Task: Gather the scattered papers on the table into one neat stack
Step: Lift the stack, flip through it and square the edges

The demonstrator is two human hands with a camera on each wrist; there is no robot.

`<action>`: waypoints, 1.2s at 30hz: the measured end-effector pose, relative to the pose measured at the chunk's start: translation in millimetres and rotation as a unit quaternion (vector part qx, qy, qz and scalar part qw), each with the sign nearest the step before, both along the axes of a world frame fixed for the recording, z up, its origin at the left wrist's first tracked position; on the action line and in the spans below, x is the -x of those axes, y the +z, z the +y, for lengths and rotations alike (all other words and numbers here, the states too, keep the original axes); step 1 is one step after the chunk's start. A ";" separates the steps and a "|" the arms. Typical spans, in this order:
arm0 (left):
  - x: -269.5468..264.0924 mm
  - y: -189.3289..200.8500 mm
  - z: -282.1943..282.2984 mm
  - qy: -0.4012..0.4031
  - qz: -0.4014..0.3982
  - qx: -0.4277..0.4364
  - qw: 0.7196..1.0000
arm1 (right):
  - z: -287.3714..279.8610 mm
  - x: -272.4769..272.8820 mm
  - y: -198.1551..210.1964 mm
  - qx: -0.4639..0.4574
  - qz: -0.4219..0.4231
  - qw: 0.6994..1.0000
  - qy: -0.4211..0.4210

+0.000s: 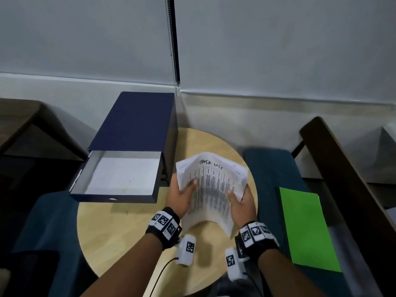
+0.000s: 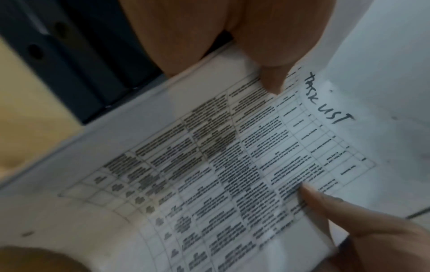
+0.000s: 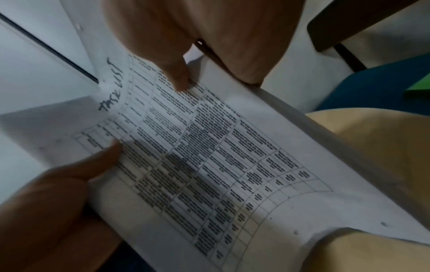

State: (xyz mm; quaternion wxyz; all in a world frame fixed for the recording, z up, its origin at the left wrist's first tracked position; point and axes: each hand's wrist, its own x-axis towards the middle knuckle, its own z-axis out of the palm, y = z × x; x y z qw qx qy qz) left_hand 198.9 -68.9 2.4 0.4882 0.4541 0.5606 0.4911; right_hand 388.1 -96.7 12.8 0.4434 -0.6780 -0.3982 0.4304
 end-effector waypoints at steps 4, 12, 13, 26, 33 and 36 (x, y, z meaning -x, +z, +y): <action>10.9 -10.3 -2.7 0.012 0.004 0.019 1.000 | -7.2 -0.4 -6.1 -0.029 -0.037 0.999 0.007; -4.7 14.8 -2.6 0.037 0.032 -0.025 0.998 | 4.0 3.7 6.3 -0.089 -0.058 0.994 -0.012; -2.9 14.8 -3.3 0.035 0.036 -0.026 0.998 | 3.7 2.8 7.2 -0.088 -0.058 0.994 -0.009; 3.8 34.1 5.2 0.076 0.018 -0.054 0.995 | 11.9 -16.3 30.9 -0.181 0.042 0.982 -0.037; 2.9 33.9 7.2 0.090 0.045 -0.038 0.994 | 12.6 -12.2 26.7 -0.134 -0.008 0.990 -0.049; 1.5 36.4 7.1 0.093 0.044 -0.036 0.994 | 11.6 -13.0 29.0 -0.142 -0.004 0.988 -0.054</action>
